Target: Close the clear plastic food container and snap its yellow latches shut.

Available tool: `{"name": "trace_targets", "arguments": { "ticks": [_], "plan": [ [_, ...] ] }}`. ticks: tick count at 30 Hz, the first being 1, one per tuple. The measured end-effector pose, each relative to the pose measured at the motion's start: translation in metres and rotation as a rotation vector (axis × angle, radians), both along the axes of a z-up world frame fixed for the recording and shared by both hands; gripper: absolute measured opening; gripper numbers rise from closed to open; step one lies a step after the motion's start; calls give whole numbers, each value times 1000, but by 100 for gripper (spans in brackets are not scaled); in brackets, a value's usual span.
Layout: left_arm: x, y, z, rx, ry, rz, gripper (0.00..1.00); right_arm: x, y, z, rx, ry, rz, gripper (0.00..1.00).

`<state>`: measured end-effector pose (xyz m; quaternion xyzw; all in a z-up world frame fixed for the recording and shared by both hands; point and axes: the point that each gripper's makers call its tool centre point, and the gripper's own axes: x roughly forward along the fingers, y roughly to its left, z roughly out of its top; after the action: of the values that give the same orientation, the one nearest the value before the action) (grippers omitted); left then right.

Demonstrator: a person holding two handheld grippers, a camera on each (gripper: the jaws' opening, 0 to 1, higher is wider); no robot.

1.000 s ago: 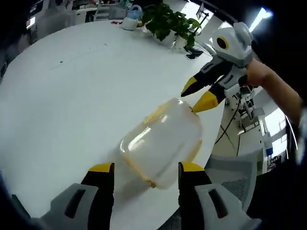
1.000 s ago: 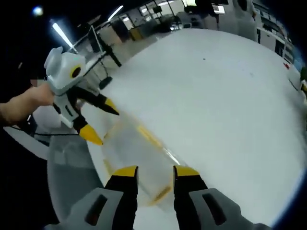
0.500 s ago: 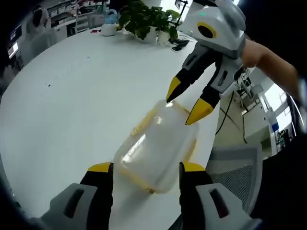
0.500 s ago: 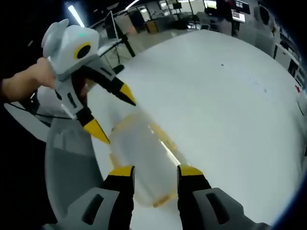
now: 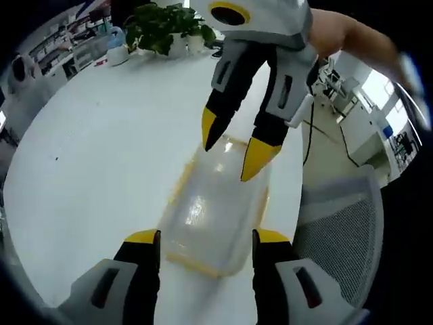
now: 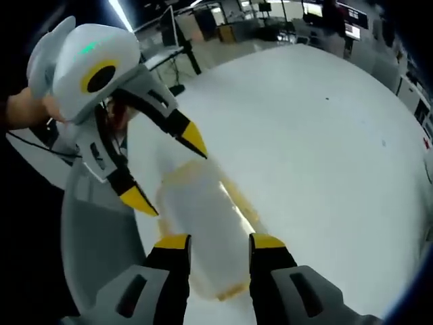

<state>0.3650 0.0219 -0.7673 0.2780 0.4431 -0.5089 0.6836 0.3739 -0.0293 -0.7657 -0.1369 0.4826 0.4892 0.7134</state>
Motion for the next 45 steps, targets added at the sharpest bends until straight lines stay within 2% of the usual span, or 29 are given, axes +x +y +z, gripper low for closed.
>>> {"name": "trace_targets", "arguments": {
  "ticks": [4,9,11,18,20,24,27,36,38,41,45],
  "plan": [
    [-2,-3,0,14,-15,-27,55,0,6,-2,-18,-11,32,32],
    [-5,-9,-1,26,-27,-48,58,2,15,1,-9,-16,33,32],
    [-5,-9,-2,44,-48,-76,59,3,17,1,-11,-15,36,32],
    [-1,-14,3,34,-59,-70,57,3,18,-2,-40,-18,60,32],
    [2,-15,6,13,-53,-45,56,3,17,-3,-44,-13,58,32],
    [7,-9,2,41,-73,-46,55,4,15,-4,-51,-11,53,32],
    [3,-6,-6,82,-68,-68,55,5,14,-5,-57,-11,49,32],
    [-13,-11,-9,105,-94,-118,59,15,17,-7,-52,-11,32,32],
    [-15,-11,-10,119,-116,-132,62,17,17,-9,-54,-10,26,32],
    [-15,-6,-16,169,-184,-186,64,21,19,-12,-45,-10,20,31],
    [-21,-8,-20,158,-180,-177,63,20,23,-11,-47,-4,29,33]
  ]
}}
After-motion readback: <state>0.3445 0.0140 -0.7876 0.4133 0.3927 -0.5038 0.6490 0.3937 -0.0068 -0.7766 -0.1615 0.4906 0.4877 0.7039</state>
